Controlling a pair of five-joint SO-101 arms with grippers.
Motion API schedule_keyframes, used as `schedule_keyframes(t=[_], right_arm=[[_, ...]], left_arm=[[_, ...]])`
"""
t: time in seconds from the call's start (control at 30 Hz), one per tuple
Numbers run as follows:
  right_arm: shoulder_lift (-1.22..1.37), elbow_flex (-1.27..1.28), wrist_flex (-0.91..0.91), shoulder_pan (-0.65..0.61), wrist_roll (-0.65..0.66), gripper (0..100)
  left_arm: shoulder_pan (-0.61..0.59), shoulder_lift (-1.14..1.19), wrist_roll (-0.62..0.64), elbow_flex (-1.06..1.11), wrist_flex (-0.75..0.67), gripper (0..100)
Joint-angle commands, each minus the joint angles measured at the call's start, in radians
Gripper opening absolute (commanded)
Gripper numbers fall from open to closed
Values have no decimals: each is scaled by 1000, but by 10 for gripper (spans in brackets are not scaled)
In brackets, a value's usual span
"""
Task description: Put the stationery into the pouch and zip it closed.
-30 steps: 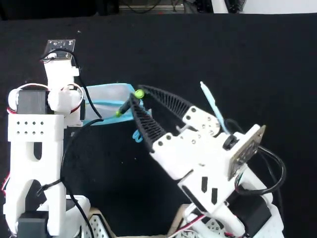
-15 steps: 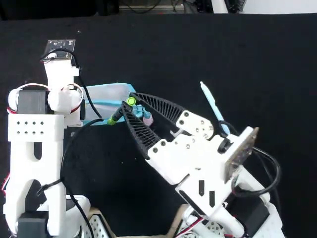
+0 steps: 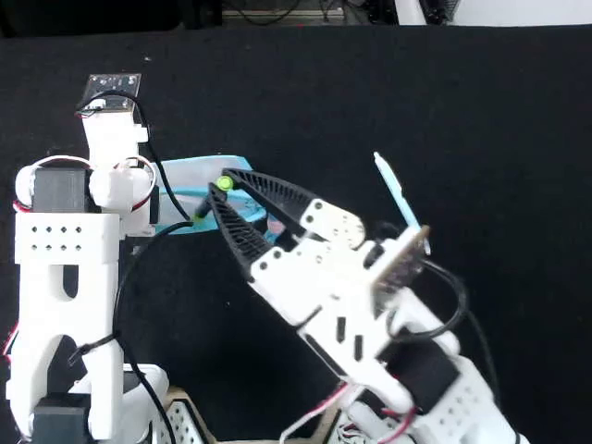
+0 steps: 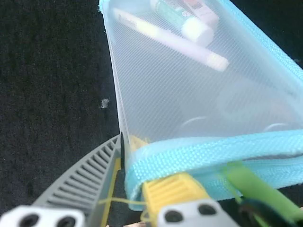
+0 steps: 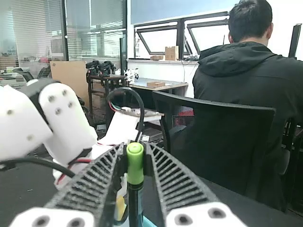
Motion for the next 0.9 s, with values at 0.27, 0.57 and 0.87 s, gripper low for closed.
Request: schedule_keyframes(t=[0.27, 0.57, 0.87], right_arm=[[-15, 165, -250, -6, 2, 11], [-110, 295, -249, 18, 3, 11], [-472, 611, -247, 28, 3, 11]], left_arm=[[2, 11, 12, 16, -5, 30], [2, 11, 12, 16, -5, 30], [2, 11, 12, 16, -5, 30]])
